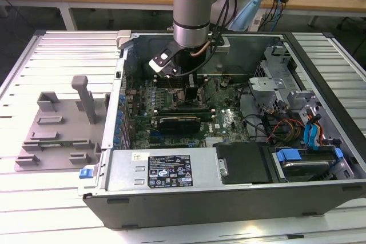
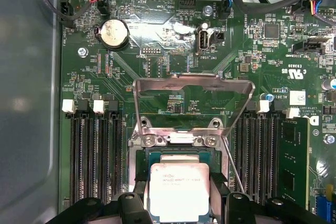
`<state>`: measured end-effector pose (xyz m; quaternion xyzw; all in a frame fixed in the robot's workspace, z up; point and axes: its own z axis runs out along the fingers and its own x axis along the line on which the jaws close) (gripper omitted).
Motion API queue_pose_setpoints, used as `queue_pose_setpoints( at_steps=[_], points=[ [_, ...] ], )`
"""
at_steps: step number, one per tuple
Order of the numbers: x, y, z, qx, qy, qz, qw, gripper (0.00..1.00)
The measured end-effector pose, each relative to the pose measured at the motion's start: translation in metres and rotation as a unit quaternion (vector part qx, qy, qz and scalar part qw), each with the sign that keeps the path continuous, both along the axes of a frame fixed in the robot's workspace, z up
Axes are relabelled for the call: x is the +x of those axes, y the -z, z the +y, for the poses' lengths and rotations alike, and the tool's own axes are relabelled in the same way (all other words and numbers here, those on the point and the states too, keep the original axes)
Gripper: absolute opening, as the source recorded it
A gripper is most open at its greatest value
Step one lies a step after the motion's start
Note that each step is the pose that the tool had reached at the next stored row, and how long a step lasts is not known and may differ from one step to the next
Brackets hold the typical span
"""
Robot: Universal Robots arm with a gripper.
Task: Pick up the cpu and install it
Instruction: 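Place the cpu into insertion slot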
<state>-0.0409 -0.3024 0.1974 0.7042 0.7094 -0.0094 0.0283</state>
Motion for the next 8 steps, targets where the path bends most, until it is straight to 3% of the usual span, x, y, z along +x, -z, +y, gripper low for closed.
queue_pose_setpoints(
  at_steps=[8],
  points=[
    [0.0000,0.0006,0.0001,0.0002,0.000,-0.0001,1.0000,0.55]
  ],
)
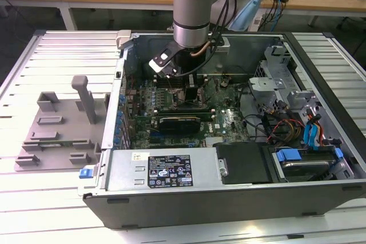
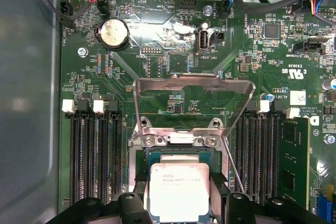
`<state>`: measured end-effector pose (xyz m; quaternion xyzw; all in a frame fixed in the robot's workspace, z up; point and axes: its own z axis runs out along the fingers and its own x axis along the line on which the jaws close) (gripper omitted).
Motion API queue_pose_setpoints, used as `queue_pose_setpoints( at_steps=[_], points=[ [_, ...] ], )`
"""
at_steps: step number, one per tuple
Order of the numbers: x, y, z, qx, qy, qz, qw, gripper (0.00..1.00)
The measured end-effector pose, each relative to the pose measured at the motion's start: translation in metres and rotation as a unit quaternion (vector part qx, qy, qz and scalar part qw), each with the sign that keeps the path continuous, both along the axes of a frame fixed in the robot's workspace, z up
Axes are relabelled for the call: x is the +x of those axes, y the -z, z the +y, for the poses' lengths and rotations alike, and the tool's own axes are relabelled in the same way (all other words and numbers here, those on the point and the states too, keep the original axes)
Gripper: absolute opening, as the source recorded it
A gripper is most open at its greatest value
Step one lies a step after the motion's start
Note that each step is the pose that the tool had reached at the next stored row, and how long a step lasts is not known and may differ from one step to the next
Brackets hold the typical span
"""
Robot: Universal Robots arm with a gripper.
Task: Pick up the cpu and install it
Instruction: 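Place the cpu into insertion slot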
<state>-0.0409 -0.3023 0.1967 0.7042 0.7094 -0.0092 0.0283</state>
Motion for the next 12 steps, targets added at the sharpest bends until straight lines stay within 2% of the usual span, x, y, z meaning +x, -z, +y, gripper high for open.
queue_pose_setpoints(
  at_steps=[12],
  points=[
    [-0.0011,0.0001,0.0000,-0.0001,0.000,-0.0001,1.0000,0.55]
  ],
)
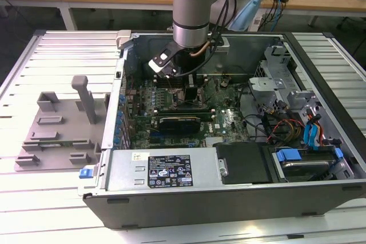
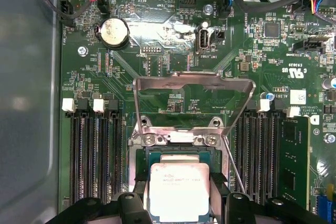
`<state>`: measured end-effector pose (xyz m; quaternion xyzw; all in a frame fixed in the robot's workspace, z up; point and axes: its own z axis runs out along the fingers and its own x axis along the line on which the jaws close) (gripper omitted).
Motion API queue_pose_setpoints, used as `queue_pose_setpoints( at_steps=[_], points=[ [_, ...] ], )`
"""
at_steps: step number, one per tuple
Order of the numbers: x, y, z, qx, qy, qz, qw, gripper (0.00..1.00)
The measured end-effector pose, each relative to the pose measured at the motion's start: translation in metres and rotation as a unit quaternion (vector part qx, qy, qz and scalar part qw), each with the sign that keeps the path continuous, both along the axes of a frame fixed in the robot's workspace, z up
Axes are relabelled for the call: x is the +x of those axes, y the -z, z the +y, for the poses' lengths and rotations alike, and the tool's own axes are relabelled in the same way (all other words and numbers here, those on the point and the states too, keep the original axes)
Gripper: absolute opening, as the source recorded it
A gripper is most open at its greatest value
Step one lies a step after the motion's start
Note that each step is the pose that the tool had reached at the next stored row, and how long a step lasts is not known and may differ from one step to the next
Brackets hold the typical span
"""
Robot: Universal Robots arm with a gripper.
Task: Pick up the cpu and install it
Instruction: 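Place the cpu into insertion slot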
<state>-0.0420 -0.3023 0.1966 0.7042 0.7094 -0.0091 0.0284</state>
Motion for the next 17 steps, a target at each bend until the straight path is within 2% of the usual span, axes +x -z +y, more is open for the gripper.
queue_pose_setpoints(
  at_steps=[1,2,17],
  points=[
    [-0.0001,0.0001,0.0001,0.0004,0.000,0.0000,1.0000,0.55],
    [-0.0001,0.0001,0.0001,0.0003,0.000,-0.0001,1.0000,0.62],
    [0.0026,-0.0007,0.0003,0.0008,0.000,0.0001,1.0000,0.62]
  ],
)
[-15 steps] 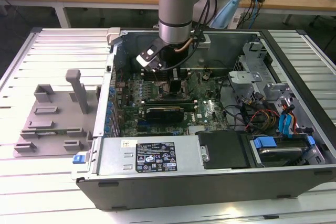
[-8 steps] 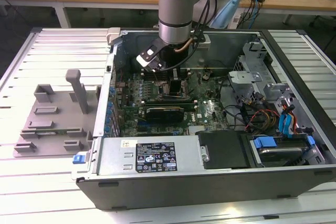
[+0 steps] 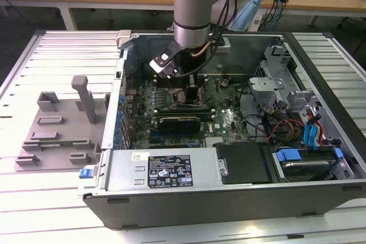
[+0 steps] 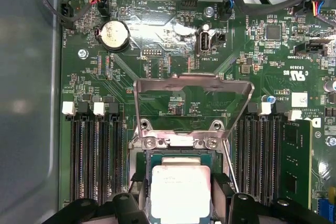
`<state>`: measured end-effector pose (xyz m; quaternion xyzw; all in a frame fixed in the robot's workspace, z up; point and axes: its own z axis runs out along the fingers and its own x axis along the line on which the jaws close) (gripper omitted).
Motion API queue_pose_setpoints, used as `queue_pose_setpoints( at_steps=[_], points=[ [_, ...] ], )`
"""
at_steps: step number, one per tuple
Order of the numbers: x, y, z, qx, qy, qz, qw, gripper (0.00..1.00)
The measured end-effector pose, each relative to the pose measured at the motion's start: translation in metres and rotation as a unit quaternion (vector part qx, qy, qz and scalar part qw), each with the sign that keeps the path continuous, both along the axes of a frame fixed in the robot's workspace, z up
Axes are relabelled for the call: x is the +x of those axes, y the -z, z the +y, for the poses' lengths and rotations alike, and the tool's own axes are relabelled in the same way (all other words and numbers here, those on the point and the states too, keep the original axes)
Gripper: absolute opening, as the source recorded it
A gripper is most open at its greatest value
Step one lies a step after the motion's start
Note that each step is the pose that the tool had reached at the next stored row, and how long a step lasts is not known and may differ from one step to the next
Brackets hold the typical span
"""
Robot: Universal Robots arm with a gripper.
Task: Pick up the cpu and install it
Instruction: 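Place the cpu into insertion slot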
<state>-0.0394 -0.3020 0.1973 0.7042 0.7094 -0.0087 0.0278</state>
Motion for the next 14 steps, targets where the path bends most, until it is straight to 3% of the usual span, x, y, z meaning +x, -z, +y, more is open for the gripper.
queue_pose_setpoints(
  at_steps=[4,10,14],
  points=[
    [0.0000,-0.0060,-0.0001,0.0001,0.000,0.0000,1.0000,0.62],
    [0.0000,-0.0070,-0.0001,0.0001,0.000,0.0000,1.0000,0.60],
    [-0.0001,-0.0077,-0.0001,0.0000,0.000,0.0000,1.0000,0.36]
  ],
)
